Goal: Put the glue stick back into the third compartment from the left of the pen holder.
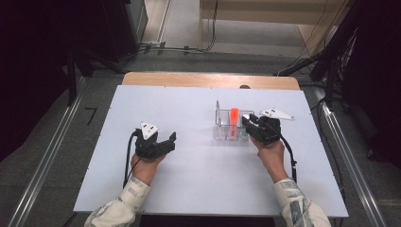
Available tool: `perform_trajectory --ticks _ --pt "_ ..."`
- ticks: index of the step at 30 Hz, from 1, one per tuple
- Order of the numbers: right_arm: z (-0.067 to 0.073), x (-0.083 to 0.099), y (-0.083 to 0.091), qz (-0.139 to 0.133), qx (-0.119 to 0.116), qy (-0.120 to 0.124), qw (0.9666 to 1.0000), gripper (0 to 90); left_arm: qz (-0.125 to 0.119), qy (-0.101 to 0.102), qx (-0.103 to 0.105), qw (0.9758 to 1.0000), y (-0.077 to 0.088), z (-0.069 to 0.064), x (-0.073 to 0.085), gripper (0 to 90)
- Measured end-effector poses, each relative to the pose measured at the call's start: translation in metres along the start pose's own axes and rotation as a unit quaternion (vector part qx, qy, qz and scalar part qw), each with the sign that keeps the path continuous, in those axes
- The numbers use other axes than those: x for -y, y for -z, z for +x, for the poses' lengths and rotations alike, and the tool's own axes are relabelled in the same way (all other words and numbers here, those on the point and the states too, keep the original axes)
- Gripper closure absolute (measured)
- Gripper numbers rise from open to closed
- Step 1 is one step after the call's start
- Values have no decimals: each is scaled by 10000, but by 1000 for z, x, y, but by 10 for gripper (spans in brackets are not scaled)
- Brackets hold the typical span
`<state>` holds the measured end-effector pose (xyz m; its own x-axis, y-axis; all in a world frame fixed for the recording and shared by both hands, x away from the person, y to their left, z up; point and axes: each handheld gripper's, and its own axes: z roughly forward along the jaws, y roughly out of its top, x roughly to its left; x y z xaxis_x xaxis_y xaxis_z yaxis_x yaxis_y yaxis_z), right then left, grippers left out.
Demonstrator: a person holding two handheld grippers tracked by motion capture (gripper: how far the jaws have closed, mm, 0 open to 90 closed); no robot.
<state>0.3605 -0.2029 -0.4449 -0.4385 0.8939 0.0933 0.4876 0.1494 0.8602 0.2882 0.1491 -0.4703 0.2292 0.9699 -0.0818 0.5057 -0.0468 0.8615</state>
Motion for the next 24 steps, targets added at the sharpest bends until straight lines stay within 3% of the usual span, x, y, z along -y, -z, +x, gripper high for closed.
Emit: perform_trajectory --ticks 13,24 --pt "-2 -1 10 -81 -78 -49 9999 537 12 11 -87 10000 1 5 1 242" --pt "-7 1 18 -47 -49 -57 10000 379 29 72 -150 9999 1 9 1 220"
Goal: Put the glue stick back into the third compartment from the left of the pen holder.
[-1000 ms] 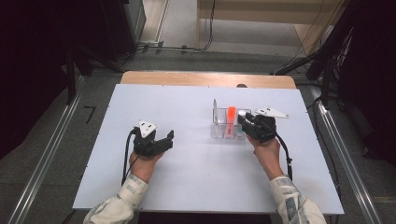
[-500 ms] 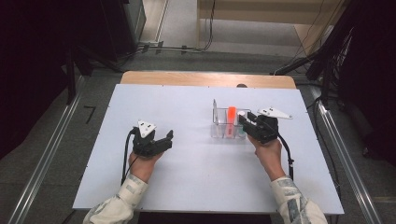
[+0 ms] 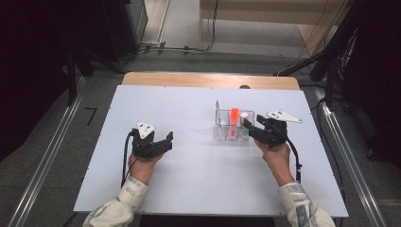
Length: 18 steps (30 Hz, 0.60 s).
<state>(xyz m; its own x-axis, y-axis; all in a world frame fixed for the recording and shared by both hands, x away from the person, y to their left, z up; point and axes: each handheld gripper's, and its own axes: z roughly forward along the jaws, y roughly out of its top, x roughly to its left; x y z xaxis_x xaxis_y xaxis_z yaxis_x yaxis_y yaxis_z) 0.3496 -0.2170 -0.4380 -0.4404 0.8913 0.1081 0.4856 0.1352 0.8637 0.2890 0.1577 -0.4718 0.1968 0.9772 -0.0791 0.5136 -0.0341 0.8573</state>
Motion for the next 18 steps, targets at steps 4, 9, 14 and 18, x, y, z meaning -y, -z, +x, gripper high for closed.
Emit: perform_trajectory --ticks 4,9,14,18 --pt "-1 1 2 44 22 -31 10000 327 11 15 -22 10000 0 2 1 210" --pt "-5 4 8 71 35 1 10000 285 13 50 -68 10000 1 6 1 199" --pt "-7 7 12 105 30 41 9999 266 17 103 -85 9999 1 7 2 189" --pt "-8 10 17 101 47 51 9999 265 25 88 -98 9999 2 7 2 188"
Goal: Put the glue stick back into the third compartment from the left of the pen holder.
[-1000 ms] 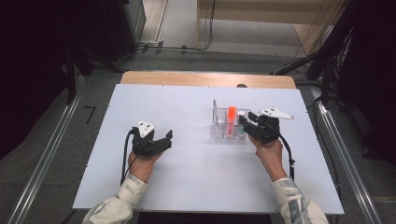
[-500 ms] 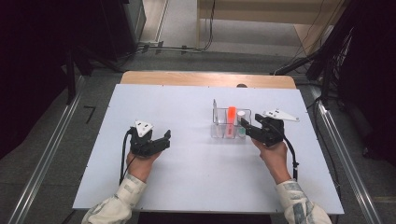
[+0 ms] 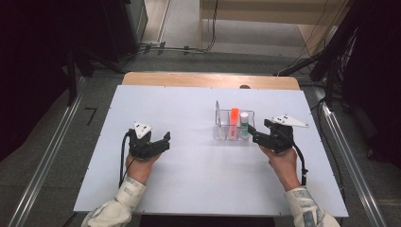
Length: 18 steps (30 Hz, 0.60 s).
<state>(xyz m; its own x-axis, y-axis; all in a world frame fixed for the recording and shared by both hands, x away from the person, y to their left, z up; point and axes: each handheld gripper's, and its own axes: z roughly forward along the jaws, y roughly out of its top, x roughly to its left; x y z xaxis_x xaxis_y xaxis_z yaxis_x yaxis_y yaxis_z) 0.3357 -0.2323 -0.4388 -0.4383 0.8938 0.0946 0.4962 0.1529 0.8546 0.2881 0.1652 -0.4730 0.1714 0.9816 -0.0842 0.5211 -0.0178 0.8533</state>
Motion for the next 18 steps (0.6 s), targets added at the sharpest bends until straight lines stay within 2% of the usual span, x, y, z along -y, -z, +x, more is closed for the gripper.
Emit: perform_trajectory --ticks 18 --pt "-7 15 22 26 30 -39 10000 256 0 36 29 10000 4 -1 3 188"
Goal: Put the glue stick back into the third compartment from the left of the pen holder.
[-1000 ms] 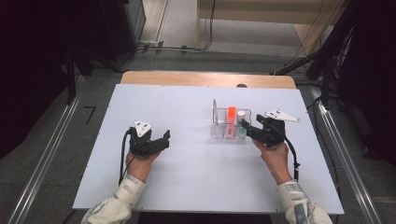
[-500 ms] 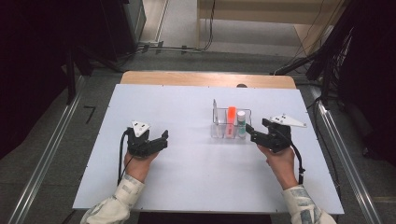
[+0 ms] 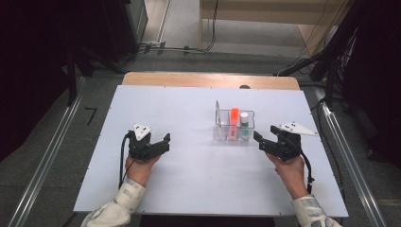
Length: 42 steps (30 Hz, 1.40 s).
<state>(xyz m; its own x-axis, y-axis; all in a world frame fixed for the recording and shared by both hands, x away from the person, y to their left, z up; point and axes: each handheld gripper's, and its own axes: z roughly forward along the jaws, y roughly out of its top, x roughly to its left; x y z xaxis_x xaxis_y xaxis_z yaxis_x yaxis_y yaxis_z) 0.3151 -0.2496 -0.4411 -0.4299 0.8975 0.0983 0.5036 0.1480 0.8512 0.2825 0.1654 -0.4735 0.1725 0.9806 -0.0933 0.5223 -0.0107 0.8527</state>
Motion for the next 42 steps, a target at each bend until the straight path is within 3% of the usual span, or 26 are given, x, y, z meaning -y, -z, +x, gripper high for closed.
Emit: perform_trajectory --ticks 16,26,42 --pt "-14 14 16 36 154 -80 9998 256 -51 64 32 10000 16 6 7 188" --pt "-29 27 29 99 338 -217 9991 256 -81 133 -15 9999 31 18 15 188" --pt "-48 42 42 199 594 -365 9974 255 45 54 -124 9999 38 26 27 188"
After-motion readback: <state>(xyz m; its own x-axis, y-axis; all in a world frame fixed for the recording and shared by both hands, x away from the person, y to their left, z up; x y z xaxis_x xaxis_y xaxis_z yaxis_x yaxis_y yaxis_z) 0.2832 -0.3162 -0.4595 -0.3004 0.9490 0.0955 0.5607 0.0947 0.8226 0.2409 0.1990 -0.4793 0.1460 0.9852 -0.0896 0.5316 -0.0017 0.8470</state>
